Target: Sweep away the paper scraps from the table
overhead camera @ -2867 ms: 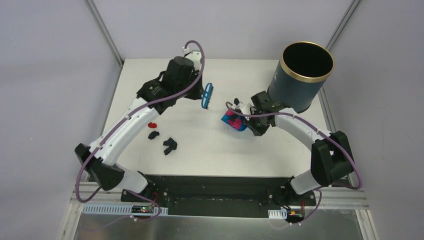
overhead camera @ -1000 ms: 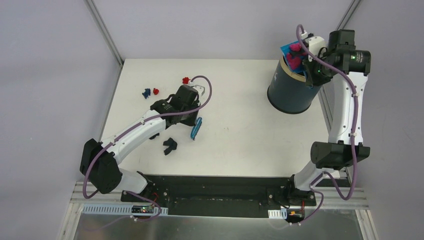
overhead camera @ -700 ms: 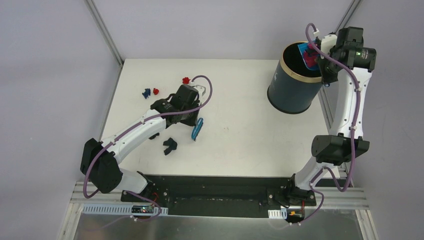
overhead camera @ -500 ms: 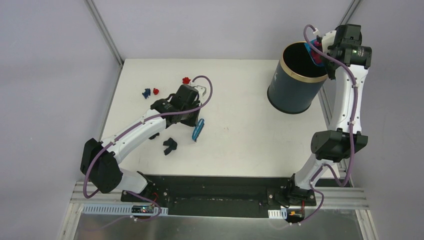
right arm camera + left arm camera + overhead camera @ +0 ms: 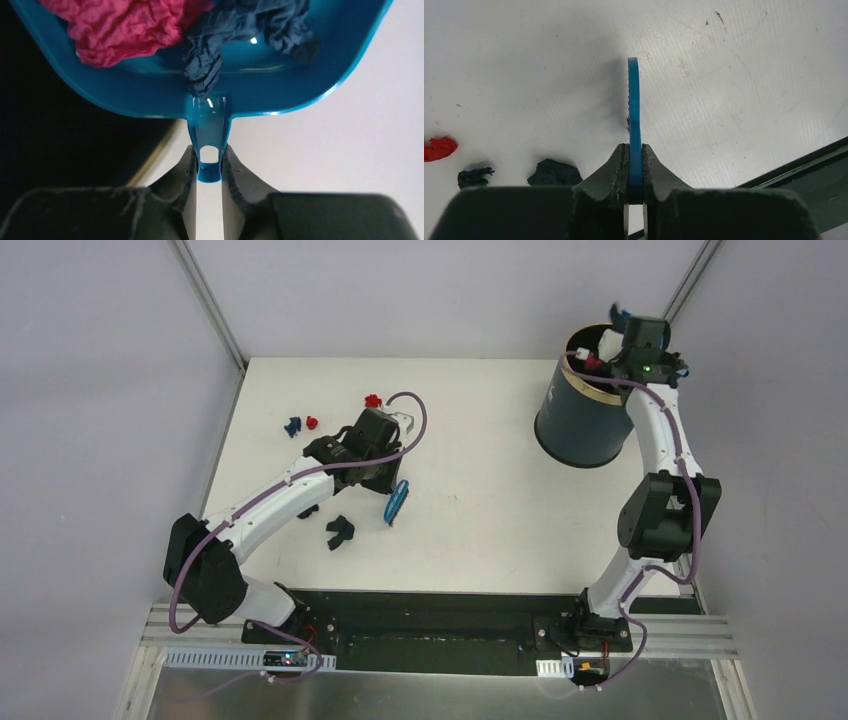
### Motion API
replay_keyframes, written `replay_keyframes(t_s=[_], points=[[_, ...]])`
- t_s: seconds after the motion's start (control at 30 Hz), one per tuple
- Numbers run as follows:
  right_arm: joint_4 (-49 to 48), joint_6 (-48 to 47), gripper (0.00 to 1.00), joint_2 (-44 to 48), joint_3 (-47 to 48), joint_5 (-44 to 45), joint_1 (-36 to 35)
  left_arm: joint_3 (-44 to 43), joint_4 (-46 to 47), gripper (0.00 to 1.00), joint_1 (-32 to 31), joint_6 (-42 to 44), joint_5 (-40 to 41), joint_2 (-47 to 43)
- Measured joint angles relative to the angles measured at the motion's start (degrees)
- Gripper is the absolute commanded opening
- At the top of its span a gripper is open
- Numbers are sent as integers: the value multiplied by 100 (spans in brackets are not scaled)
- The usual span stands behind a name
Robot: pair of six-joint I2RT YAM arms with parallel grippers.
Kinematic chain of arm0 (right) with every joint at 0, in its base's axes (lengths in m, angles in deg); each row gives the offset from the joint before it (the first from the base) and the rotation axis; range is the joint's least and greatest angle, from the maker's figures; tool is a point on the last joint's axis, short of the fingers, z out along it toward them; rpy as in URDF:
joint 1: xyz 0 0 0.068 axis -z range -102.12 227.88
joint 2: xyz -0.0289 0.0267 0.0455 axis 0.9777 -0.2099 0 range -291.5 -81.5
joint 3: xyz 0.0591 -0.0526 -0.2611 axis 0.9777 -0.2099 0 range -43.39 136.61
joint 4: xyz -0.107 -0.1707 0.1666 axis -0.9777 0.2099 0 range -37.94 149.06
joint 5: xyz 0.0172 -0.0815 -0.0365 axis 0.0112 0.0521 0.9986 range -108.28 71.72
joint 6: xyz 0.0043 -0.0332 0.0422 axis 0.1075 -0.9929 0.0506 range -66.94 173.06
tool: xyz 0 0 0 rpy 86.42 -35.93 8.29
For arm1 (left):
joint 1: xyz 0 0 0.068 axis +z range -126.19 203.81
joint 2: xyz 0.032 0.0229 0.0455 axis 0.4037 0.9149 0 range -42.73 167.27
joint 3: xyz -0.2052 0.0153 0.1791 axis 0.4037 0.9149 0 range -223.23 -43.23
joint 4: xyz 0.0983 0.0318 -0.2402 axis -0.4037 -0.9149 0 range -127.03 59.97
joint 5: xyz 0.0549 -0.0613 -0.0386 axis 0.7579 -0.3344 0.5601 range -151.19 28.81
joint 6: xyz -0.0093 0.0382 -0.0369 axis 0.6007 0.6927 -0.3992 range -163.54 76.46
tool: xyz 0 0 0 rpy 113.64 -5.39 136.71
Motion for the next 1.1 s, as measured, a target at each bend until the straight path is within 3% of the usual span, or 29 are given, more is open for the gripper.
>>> replay_keyframes(t_s=[0.1,0.2,0.4,0.77,1.1], points=[[-1327,-1440,0,-4,-940,107,-103,0,-26,0,0,4,0,17],[-2323,-2376,0,-4,-1237,212,-109,-15,-37,0,0,7,-2,17],[-3314,-2962,0,92,-1246,334,-109,-24,-39,0,0,9,-20,17],[-3112,-2780,0,385,-1244,361,-105,-57,-42,0,0,11,-155,17],[-1394,-1303,0,761,-1036,199,-44,-59,-44,0,0,11,-160,33]])
